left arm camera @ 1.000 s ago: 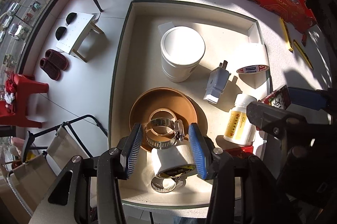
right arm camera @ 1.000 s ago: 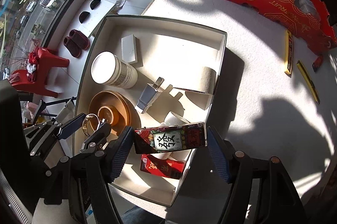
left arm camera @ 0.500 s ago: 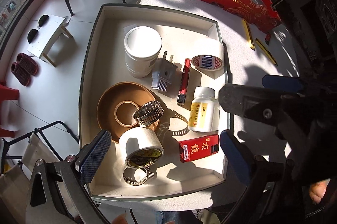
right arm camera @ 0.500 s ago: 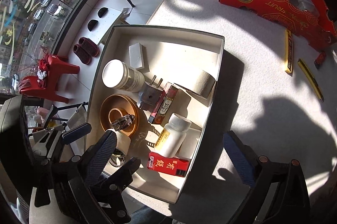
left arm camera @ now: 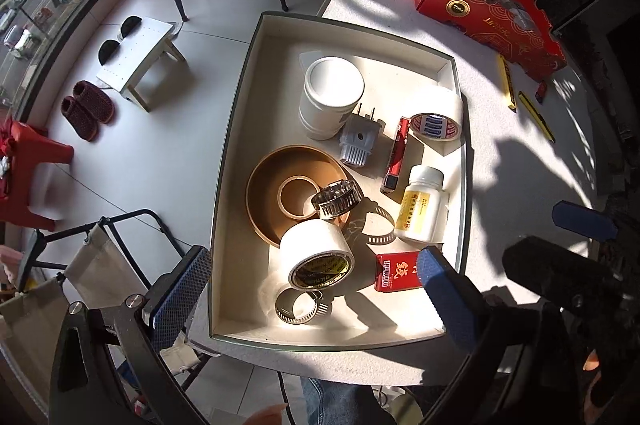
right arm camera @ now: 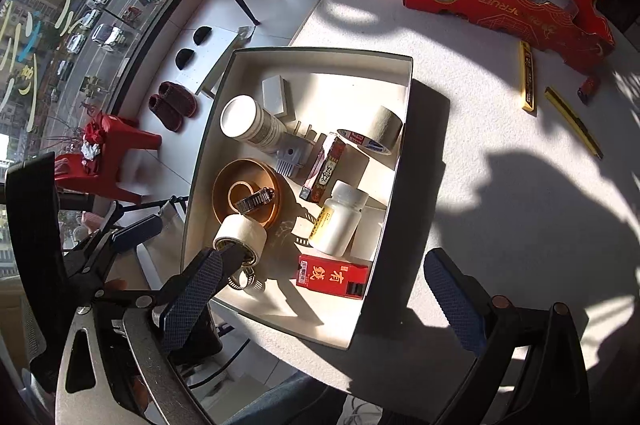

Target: Organize rigid objects

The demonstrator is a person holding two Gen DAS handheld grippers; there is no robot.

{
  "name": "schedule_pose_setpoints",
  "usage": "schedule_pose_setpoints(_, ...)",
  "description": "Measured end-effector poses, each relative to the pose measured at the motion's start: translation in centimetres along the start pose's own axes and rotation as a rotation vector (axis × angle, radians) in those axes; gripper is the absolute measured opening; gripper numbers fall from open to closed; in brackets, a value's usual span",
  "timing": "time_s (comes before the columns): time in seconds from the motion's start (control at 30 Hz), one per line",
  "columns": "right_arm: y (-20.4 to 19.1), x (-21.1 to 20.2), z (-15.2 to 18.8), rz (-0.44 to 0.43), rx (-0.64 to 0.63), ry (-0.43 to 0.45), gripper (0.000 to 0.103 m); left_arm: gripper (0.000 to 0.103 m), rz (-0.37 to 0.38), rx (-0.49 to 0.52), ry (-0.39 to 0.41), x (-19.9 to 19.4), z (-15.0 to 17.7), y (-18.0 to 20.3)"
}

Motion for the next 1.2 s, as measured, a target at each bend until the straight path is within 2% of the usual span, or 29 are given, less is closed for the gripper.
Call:
schedule_pose_setpoints(0.13, 0.2, -0.1, 0.7, 0.044, -0.016, -0.010, 0.102, 0.102, -0.050, 0.043, -0.003, -0.5, 1.1, 0.1)
schedule_pose_setpoints(0.47, 0.5, 0.4, 1.6, 0.094, -0.047, -0.035, 0.101, 0.102, -0.048, 0.021, -0.028, -0.9, 2.3, 0.0)
schedule_pose_setpoints(0.77, 0.3, 0.7, 1.8, 0.093, -0.058, -0.045, 0.101, 0.102, -0.077, 0.033, -0.020, -1.2, 2.2, -0.2)
schedule_pose_setpoints(1.2, 0.0, 0.7, 1.8, 0.094, -0.064, -0.045, 0.101, 0.102, -0.074, 0.038, -0.029, -1.1, 2.2, 0.0)
Point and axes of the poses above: each gripper's, at about its wrist camera, not at the fingertips, and x roughly the way its jaws point, y to its right, z to its underside, the point moved 7 cm from there along x, roughly the way its jaws point, and after that the axes turned 9 degrees about y, right-handed, at the moved point
